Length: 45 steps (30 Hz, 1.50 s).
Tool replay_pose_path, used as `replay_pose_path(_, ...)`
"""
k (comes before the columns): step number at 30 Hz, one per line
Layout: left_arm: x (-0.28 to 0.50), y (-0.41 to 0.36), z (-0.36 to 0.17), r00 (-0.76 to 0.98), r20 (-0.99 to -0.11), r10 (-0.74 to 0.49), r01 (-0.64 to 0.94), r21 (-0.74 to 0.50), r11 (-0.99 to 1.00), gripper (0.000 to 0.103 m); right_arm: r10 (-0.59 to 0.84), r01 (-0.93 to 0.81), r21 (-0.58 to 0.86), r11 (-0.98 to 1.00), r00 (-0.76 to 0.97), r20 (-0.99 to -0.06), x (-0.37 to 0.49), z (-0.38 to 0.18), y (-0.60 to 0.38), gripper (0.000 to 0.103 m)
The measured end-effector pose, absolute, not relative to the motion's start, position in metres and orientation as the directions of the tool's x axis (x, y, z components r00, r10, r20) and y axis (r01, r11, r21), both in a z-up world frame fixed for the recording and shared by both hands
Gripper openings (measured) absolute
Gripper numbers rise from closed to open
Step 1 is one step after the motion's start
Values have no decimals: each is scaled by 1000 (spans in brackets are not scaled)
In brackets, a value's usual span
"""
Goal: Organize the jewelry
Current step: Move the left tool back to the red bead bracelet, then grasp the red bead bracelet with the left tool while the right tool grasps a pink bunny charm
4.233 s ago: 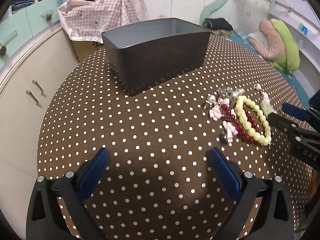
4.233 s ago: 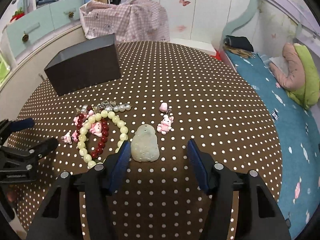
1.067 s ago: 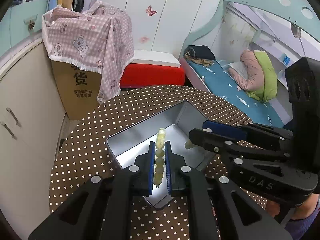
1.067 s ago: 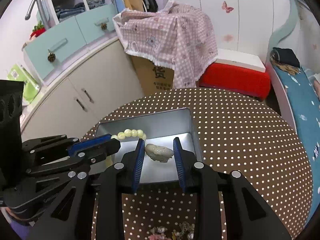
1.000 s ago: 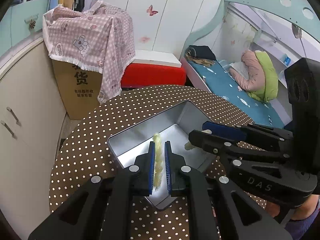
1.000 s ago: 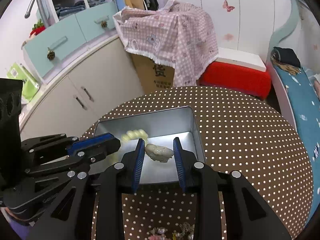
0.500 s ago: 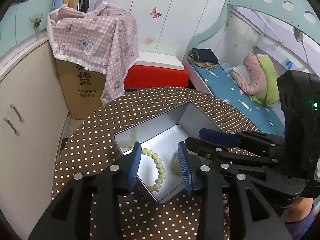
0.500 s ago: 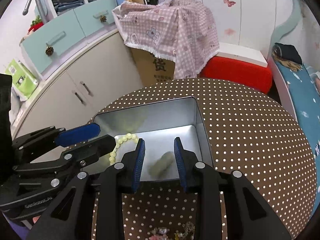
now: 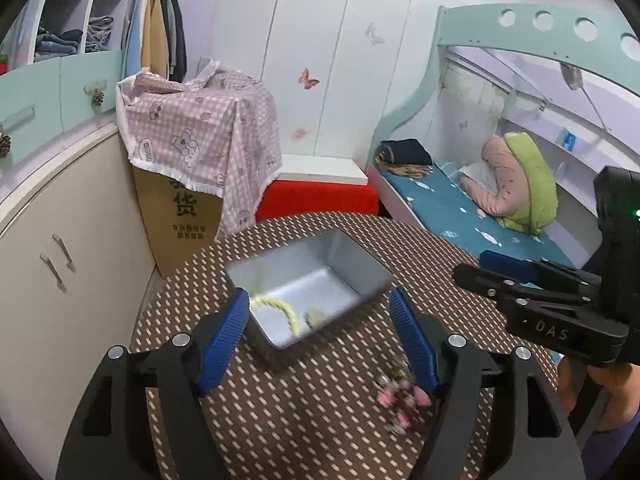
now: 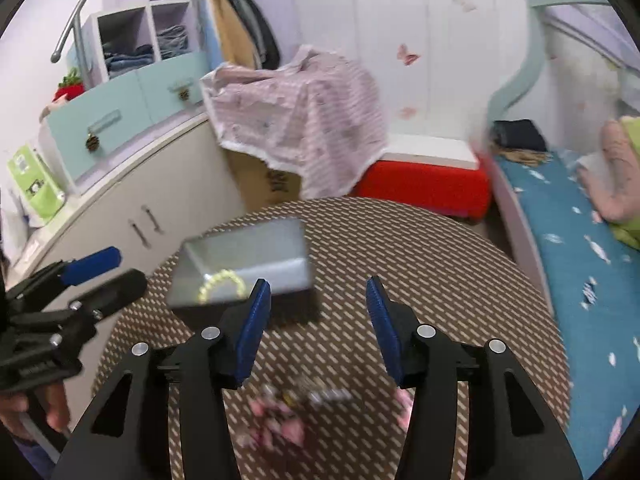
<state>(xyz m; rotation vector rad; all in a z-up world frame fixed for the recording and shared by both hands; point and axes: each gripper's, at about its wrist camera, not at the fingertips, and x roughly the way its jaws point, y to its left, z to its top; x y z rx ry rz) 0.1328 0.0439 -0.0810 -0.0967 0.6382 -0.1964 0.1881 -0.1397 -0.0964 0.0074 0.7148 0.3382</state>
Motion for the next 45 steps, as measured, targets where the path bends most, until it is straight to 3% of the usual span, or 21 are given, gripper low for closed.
replay_pose_path(12,106,-10,-137,682,-689,-245,200,-147,969,70,239,-223,118,968,659,-713,130,-158,-195,51)
replay_pose_path(21,117,-28,-165,646,-739,-194,179,-101,979,68,244,-205,143,968,644,-725,122,-176,-209,51)
replay_pose_path(23,119,-29,-168,636,-746,-196,177,-105,978,55,245,-202,149,968,640,-728,122,-178,-211,51)
replay_pose_path(27,127,-35,-175,619,-762,-190,184,-95,978,51,250,-199,159,967,633,-732,125,-182,-218,51)
replay_pose_path(30,131,-38,-178,605,-773,-190,191,-91,977,41,254,-197,165,966,631,-733,127,-184,-220,51)
replay_pose_path(31,131,-38,-179,602,-775,-190,196,-87,977,37,255,-197,166,966,630,-734,129,-184,-221,51)
replay_pose_path(32,132,-39,-180,599,-778,-190,203,-82,976,26,255,-196,167,966,631,-733,129,-185,-222,51)
replay_pose_path(34,133,-40,-181,591,-780,-203,223,-84,971,20,258,-196,172,965,628,-734,132,-186,-223,51)
replay_pose_path(36,134,-42,-181,587,-782,-209,242,-77,967,8,257,-194,173,966,626,-736,135,-186,-223,51)
replay_pose_path(45,129,-27,-164,601,-741,-299,268,-166,949,6,260,-196,175,965,613,-746,145,-192,-217,51)
